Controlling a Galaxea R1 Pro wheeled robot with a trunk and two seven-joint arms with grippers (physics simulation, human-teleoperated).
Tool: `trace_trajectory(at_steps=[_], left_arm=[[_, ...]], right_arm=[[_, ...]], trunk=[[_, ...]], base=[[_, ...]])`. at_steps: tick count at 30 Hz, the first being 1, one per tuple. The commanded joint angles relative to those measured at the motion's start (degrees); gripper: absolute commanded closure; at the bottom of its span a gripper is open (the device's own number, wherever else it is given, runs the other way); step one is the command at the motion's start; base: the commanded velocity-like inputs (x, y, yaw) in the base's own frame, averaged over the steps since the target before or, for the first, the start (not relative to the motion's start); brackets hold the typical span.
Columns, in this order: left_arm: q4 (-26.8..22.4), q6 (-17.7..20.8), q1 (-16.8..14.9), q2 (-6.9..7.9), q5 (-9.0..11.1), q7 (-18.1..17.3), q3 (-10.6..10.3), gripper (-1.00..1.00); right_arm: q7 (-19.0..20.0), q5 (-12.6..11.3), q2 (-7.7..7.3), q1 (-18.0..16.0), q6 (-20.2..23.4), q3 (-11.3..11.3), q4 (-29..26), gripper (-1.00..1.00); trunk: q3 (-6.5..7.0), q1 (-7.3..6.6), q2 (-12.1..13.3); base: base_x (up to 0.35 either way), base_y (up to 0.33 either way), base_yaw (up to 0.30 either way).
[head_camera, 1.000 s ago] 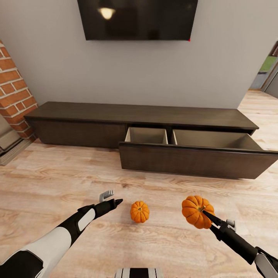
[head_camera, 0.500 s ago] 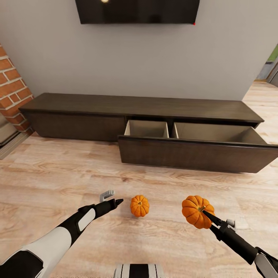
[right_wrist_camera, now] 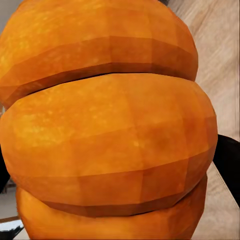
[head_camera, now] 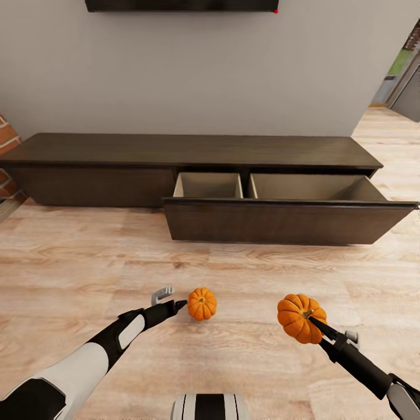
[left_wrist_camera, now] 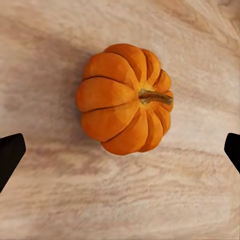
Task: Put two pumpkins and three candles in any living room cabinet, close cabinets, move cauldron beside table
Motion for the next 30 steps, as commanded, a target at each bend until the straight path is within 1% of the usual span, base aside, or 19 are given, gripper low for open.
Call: trace_trajectory(at_steps=[1,6,9,14,17,22,30], left_arm=[[-0.1,0.3,0.0,0.07,0.4,0.0,-0.2,-1.00],[-0.4,0.2,0.0,0.19,0.5,-0.2,0.0,-1.00],[-0.5,0.0,-0.1,0.18,1.1,-0.2,0.1,-1.00],[-0.8,-0.8,-0.2,0.32,3.9,-0.2,0.2,-1.00],[-1.1,-2.4,-0.2,0.29,4.9,-0.1,0.2,-1.00],[-1.4,-3.7,-0.5,0.17,5.4,0.2,0.2,-1.00],[-1.5,-3.9,-0.6,0.14,5.5,0.2,0.3,-1.00]], right_arm=[[0.0,-0.4,0.00,0.0,0.5,0.0,0.0,1.00],[0.0,-0.4,0.02,0.0,0.5,0.0,0.0,1.00],[0.0,-0.4,0.01,0.0,0.5,0.0,0.0,1.00],[0.0,-0.4,0.01,0.0,0.4,0.0,0.0,1.00],[0.0,-0.4,0.00,0.0,0.3,0.0,0.0,1.00],[0.0,-0.3,-0.01,0.0,0.1,0.0,0.0,1.00],[0.0,-0.1,0.12,0.0,0.0,0.0,0.0,1.00]], trunk=[[-0.25,0.01,0.0],[-1.33,0.14,-0.1],[-1.99,0.22,-0.1],[-3.09,0.35,-0.2],[-3.76,0.42,-0.2],[-4.87,0.55,-0.3],[-6.64,0.76,-0.4]], base=[[0.000,0.000,-0.083],[0.000,0.000,-0.030],[0.000,0.000,-0.008],[0.000,0.000,-0.002],[0.000,0.000,0.000],[0.000,0.000,0.000],[0.000,0.000,0.000]])
